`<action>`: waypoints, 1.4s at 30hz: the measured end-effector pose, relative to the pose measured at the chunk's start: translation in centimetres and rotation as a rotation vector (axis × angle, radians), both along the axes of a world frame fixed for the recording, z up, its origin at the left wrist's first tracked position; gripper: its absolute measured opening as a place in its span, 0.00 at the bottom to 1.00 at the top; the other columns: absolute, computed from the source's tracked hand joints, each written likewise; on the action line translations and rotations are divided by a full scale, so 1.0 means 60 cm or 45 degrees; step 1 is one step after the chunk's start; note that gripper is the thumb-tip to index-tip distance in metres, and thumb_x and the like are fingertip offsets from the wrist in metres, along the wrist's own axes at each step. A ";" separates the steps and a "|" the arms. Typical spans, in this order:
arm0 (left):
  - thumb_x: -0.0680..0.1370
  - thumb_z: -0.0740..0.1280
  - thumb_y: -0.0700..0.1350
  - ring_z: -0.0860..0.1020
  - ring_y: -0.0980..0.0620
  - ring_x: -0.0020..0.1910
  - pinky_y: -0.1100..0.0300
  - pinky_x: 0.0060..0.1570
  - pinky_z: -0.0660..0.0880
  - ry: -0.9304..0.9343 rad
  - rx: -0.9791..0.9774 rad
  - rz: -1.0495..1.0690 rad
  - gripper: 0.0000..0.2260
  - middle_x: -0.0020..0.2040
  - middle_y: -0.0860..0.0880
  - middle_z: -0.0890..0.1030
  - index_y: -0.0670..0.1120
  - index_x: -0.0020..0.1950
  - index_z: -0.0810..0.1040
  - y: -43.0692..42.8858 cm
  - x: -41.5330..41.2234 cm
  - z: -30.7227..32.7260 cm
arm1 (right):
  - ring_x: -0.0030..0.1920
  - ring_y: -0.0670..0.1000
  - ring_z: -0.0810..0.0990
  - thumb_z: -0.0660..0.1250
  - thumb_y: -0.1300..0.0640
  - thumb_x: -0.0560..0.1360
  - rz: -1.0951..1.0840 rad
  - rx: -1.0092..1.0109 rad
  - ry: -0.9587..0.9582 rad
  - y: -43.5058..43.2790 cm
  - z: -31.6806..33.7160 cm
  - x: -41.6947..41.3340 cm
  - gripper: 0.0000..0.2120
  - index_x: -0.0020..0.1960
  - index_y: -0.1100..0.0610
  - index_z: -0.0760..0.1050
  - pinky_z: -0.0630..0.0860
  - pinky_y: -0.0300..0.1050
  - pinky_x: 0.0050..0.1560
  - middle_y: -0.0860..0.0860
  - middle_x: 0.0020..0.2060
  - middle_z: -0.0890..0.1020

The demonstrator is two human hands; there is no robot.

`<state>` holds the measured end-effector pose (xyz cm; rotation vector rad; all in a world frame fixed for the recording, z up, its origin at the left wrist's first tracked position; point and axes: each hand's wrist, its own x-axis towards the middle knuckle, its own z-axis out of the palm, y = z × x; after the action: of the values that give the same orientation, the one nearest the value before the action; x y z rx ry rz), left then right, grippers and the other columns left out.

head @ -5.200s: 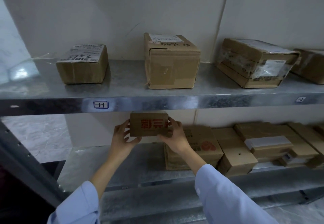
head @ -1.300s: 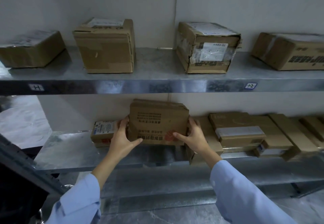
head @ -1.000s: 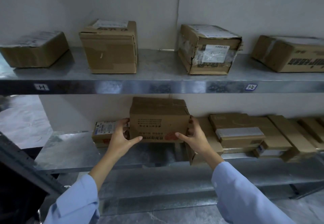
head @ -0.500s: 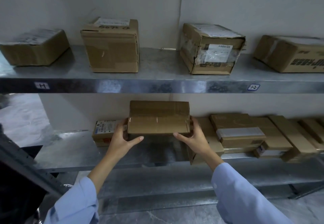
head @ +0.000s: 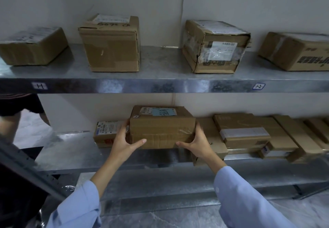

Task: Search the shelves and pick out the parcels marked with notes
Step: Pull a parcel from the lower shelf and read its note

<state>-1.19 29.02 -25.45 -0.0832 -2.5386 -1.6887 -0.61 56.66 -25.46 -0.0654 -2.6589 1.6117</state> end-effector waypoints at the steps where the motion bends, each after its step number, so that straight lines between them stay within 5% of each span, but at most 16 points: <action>1: 0.70 0.78 0.45 0.65 0.60 0.64 0.61 0.64 0.64 0.013 0.008 0.008 0.34 0.64 0.58 0.67 0.58 0.67 0.61 0.001 0.001 0.001 | 0.70 0.50 0.67 0.82 0.55 0.63 -0.009 -0.012 0.004 0.001 -0.001 -0.001 0.48 0.74 0.52 0.57 0.67 0.53 0.72 0.51 0.68 0.69; 7: 0.70 0.78 0.42 0.67 0.62 0.61 0.75 0.54 0.64 0.027 0.045 0.016 0.33 0.62 0.59 0.70 0.57 0.67 0.63 0.000 0.005 -0.001 | 0.64 0.45 0.73 0.82 0.57 0.64 -0.052 -0.103 0.026 0.004 0.002 0.001 0.43 0.69 0.49 0.58 0.72 0.41 0.65 0.45 0.60 0.73; 11: 0.69 0.78 0.42 0.71 0.71 0.53 0.68 0.59 0.69 -0.005 0.102 0.042 0.34 0.57 0.63 0.72 0.57 0.68 0.63 0.001 0.006 -0.001 | 0.58 0.37 0.73 0.80 0.58 0.66 -0.060 -0.101 0.055 0.000 0.005 0.005 0.38 0.66 0.50 0.60 0.73 0.37 0.63 0.37 0.57 0.71; 15: 0.68 0.79 0.44 0.72 0.62 0.60 0.61 0.63 0.70 -0.012 0.147 0.048 0.36 0.61 0.59 0.73 0.54 0.70 0.64 -0.007 -0.003 -0.003 | 0.65 0.40 0.69 0.80 0.57 0.67 -0.049 -0.114 0.068 -0.005 0.008 0.010 0.42 0.73 0.50 0.59 0.68 0.30 0.62 0.38 0.62 0.71; 22: 0.67 0.79 0.43 0.75 0.58 0.58 0.60 0.59 0.75 0.075 0.116 0.086 0.34 0.59 0.58 0.75 0.54 0.67 0.67 -0.033 -0.027 0.009 | 0.70 0.43 0.68 0.80 0.49 0.65 0.074 -0.062 0.039 -0.003 0.018 0.016 0.46 0.77 0.50 0.59 0.67 0.43 0.70 0.46 0.71 0.69; 24: 0.67 0.79 0.41 0.73 0.56 0.59 0.68 0.57 0.73 0.097 0.087 0.090 0.33 0.62 0.54 0.73 0.52 0.67 0.67 -0.042 -0.033 0.013 | 0.71 0.45 0.68 0.79 0.46 0.64 0.149 -0.073 0.013 0.003 0.022 0.019 0.48 0.78 0.50 0.58 0.70 0.42 0.69 0.47 0.72 0.69; 30: 0.68 0.79 0.39 0.71 0.57 0.59 0.77 0.49 0.71 0.130 -0.012 0.044 0.30 0.60 0.52 0.73 0.61 0.58 0.67 -0.065 -0.039 0.020 | 0.65 0.49 0.77 0.75 0.57 0.69 0.253 -0.217 0.002 0.008 0.033 0.030 0.39 0.75 0.48 0.61 0.78 0.45 0.61 0.50 0.70 0.71; 33: 0.67 0.80 0.42 0.71 0.54 0.62 0.64 0.58 0.72 0.137 -0.026 0.039 0.31 0.59 0.55 0.74 0.65 0.56 0.66 -0.073 -0.038 0.017 | 0.64 0.49 0.77 0.74 0.62 0.71 0.185 -0.227 0.057 0.008 0.031 0.031 0.35 0.74 0.52 0.65 0.77 0.46 0.63 0.51 0.68 0.74; 35: 0.68 0.79 0.41 0.70 0.56 0.62 0.63 0.58 0.69 0.140 -0.031 0.042 0.29 0.55 0.62 0.73 0.64 0.55 0.66 -0.071 -0.034 0.017 | 0.62 0.49 0.78 0.75 0.65 0.70 0.130 -0.239 0.068 0.007 0.030 0.032 0.34 0.72 0.53 0.67 0.78 0.47 0.61 0.51 0.65 0.76; 38: 0.68 0.79 0.39 0.69 0.62 0.59 0.72 0.54 0.67 0.149 -0.020 0.026 0.29 0.54 0.67 0.70 0.63 0.55 0.67 -0.068 -0.028 0.018 | 0.65 0.48 0.75 0.81 0.61 0.62 0.087 -0.209 0.100 0.005 0.030 0.033 0.43 0.73 0.53 0.66 0.76 0.41 0.62 0.49 0.66 0.75; 42: 0.66 0.80 0.36 0.71 0.74 0.54 0.78 0.51 0.70 0.125 0.008 -0.050 0.32 0.56 0.66 0.73 0.56 0.61 0.69 -0.073 -0.027 0.015 | 0.75 0.43 0.59 0.83 0.48 0.52 0.119 -0.098 0.052 0.006 0.024 0.036 0.65 0.79 0.49 0.49 0.59 0.40 0.73 0.43 0.74 0.61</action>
<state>-2.83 24.67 -24.56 -0.2107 -2.4761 -1.6631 1.55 57.02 -24.02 0.0897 -2.6056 1.7229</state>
